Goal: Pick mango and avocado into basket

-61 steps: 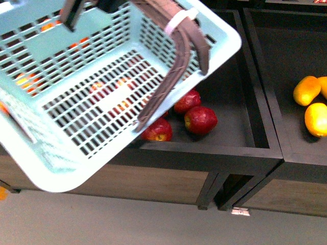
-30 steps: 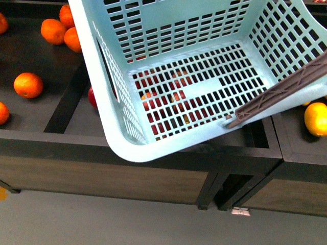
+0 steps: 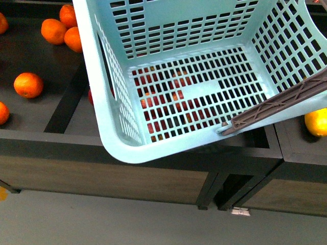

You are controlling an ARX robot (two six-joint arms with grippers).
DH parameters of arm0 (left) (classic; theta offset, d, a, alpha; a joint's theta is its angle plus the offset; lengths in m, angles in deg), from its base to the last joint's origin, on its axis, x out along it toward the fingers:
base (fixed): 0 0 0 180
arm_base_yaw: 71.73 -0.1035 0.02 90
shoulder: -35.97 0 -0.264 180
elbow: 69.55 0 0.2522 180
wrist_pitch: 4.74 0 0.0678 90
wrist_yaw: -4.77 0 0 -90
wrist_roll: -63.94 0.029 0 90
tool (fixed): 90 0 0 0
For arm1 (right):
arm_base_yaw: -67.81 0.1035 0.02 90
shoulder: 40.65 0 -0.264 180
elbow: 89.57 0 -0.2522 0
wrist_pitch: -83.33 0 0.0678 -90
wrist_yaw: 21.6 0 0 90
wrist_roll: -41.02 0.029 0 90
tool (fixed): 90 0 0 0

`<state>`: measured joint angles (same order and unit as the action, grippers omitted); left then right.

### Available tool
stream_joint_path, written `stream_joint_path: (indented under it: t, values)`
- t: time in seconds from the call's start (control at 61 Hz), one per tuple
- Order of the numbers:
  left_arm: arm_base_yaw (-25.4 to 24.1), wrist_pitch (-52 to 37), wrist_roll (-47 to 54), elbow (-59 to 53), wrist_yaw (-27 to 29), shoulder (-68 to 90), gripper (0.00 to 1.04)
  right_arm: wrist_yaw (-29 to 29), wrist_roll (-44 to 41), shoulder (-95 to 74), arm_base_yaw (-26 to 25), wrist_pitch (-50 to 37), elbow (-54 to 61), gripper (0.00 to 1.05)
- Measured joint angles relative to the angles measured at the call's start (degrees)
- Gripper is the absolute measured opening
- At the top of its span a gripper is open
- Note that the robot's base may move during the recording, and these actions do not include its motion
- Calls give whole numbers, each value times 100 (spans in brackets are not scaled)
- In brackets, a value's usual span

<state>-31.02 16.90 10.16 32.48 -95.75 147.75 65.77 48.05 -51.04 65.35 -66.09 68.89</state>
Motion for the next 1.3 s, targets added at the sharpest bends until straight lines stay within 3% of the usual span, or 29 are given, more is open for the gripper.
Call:
stream_joint_path:
  t: [0.115, 0.312, 0.394, 0.541, 0.64, 0.836, 1.296]
  values:
    - [2, 0, 11, 0, -22, 0, 27, -455, 223, -968, -619, 463, -251, 96]
    - [2, 0, 13, 0, -4, 0, 27, -1368, -125, -2767, -2387, -907, -772, 96]
    - [2, 0, 13, 0, -9, 0, 27, -1499, -345, -3663, -3003, -1504, -1049, 96]
    - [2, 0, 11, 0, 0, 0, 27, -1646, -990, -5386, -3836, -2435, -1679, 96]
    - [2, 0, 15, 0, 0, 0, 27, -1572, -1617, -6616, -4111, -2900, -2155, 96]
    - [2, 0, 13, 0, -11, 0, 27, -988, -3237, -9357, -3932, -3432, -3348, 96]
    - [2, 0, 13, 0, -9, 0, 27, -555, -3235, -11927, -2522, -3613, -4804, 96]
